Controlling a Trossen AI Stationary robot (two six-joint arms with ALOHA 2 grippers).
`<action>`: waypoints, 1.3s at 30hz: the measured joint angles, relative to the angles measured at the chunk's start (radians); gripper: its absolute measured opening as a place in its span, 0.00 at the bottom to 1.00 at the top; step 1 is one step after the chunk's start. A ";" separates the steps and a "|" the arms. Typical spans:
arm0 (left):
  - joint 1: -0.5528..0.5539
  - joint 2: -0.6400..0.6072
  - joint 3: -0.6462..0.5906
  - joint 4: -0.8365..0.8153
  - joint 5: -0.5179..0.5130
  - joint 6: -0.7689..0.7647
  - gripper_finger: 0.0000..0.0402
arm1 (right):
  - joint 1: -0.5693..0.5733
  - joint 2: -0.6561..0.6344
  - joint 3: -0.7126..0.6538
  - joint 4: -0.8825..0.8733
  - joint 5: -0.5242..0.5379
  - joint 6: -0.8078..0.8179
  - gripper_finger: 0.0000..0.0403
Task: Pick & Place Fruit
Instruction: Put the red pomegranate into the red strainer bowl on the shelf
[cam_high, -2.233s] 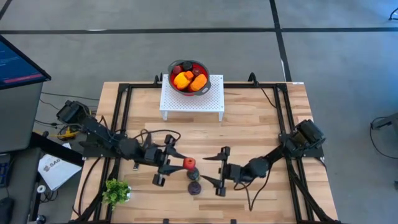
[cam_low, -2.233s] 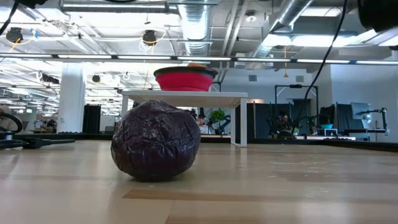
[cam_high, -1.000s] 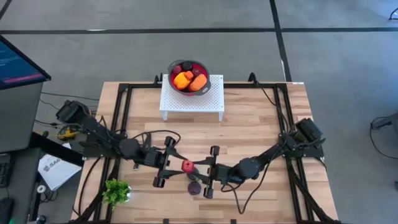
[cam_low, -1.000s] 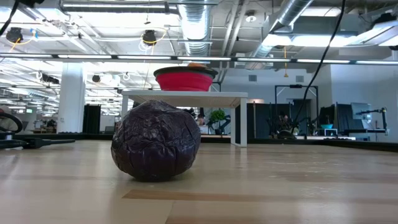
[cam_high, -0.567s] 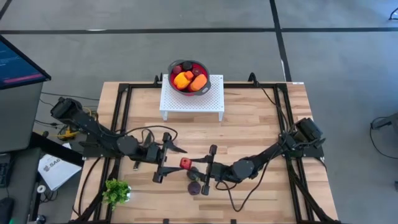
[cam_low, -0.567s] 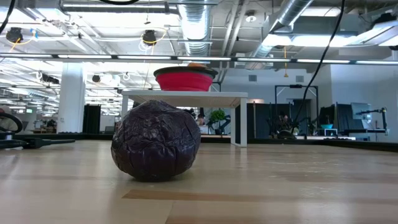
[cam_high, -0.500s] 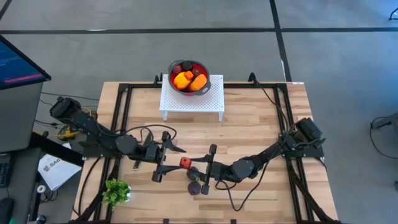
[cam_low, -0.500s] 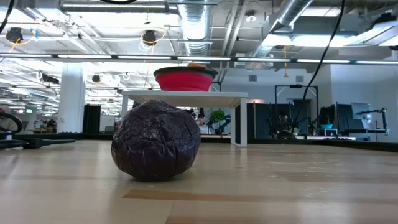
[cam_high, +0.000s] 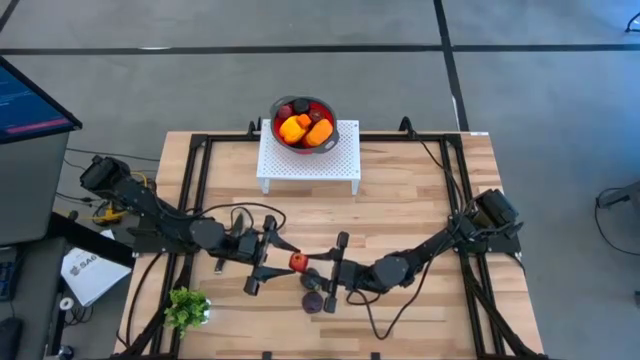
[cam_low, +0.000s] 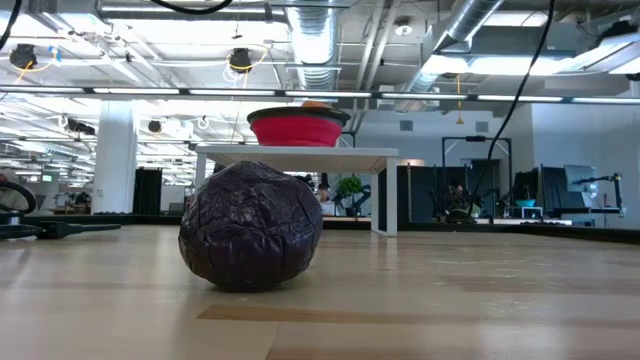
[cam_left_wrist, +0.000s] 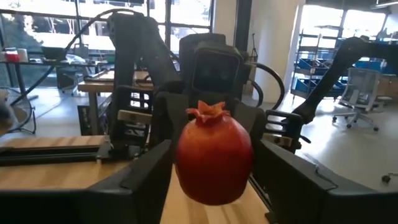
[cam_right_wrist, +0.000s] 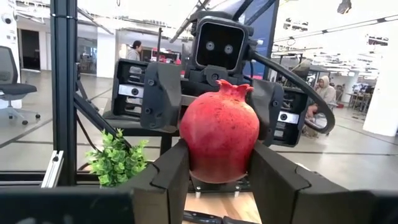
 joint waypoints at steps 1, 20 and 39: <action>0.000 0.000 0.000 0.001 0.000 0.000 0.59 | 0.000 0.000 0.000 0.000 0.000 0.000 0.34; 0.007 0.000 0.000 0.001 0.006 0.001 0.34 | -0.008 0.000 0.000 -0.049 0.000 0.014 0.48; 0.326 -0.099 0.000 0.024 -0.207 0.308 0.36 | 0.006 0.009 -0.005 -0.383 0.102 0.383 0.71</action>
